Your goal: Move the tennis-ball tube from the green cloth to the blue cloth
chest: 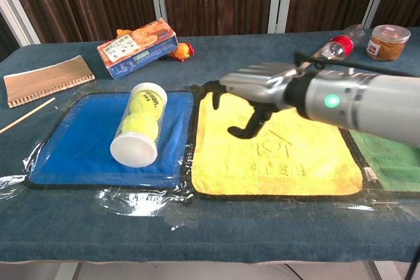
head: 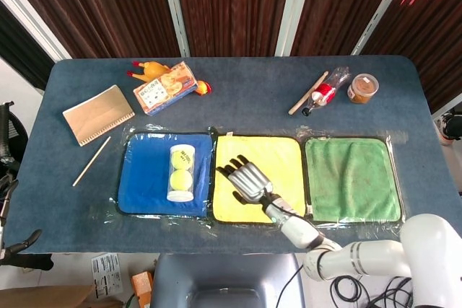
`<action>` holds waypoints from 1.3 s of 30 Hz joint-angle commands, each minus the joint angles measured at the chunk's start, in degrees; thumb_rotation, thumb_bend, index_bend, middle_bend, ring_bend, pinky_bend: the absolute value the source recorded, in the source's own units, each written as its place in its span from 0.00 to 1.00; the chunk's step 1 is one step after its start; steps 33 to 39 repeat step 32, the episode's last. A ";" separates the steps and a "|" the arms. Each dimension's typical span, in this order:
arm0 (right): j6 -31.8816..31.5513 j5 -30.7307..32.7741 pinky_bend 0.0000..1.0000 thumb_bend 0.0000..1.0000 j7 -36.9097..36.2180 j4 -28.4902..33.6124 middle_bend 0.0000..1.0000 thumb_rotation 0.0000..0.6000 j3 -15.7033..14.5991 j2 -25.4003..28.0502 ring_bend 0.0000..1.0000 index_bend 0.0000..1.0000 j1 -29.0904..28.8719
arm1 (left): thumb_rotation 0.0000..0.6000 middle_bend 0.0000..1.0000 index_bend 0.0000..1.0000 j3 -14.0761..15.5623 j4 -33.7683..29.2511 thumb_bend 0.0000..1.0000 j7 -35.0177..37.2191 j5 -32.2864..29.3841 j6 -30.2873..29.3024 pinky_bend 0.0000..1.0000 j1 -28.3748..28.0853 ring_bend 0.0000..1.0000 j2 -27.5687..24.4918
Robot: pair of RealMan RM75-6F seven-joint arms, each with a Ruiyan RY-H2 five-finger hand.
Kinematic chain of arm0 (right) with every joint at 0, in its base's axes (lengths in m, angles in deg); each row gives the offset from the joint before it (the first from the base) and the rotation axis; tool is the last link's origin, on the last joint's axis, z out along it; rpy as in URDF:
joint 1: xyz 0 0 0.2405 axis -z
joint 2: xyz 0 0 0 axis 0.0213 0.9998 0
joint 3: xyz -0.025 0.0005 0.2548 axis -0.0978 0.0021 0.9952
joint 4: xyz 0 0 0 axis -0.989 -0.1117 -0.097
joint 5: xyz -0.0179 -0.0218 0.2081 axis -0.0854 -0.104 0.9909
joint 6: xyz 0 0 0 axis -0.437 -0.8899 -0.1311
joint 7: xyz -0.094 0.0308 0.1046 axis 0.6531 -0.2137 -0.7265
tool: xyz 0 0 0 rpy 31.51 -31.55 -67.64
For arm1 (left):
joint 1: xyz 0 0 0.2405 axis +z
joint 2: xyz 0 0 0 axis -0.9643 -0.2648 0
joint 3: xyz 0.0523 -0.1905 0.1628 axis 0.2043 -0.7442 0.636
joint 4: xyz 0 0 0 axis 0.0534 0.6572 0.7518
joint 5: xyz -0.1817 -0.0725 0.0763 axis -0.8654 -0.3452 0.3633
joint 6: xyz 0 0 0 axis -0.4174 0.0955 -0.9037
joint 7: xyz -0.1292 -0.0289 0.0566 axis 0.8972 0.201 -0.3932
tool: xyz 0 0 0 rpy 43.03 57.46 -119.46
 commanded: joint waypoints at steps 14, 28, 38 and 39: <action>-46.05 -28.13 0.00 0.32 -24.86 -4.16 0.02 1.00 -17.26 19.27 0.00 0.00 40.78 | 1.00 0.00 0.00 -1.07 -2.18 0.03 -7.70 -5.26 6.63 0.04 -2.67 0.00 0.81; -42.90 -31.93 0.00 0.31 -25.71 -4.95 0.00 1.00 -13.37 20.19 0.00 0.00 44.27 | 1.00 0.00 0.00 -0.33 -2.41 0.02 -9.22 -3.96 7.56 0.04 -3.73 0.00 1.49; -42.12 -32.62 0.00 0.31 -25.80 -4.76 0.00 1.00 -12.22 20.37 0.00 0.00 45.05 | 1.00 0.00 0.00 -0.32 -2.26 0.02 -8.92 -3.97 7.24 0.04 -3.62 0.00 1.51; -42.12 -32.62 0.00 0.31 -25.80 -4.76 0.00 1.00 -12.22 20.37 0.00 0.00 45.05 | 1.00 0.00 0.00 -0.32 -2.26 0.02 -8.92 -3.97 7.24 0.04 -3.62 0.00 1.51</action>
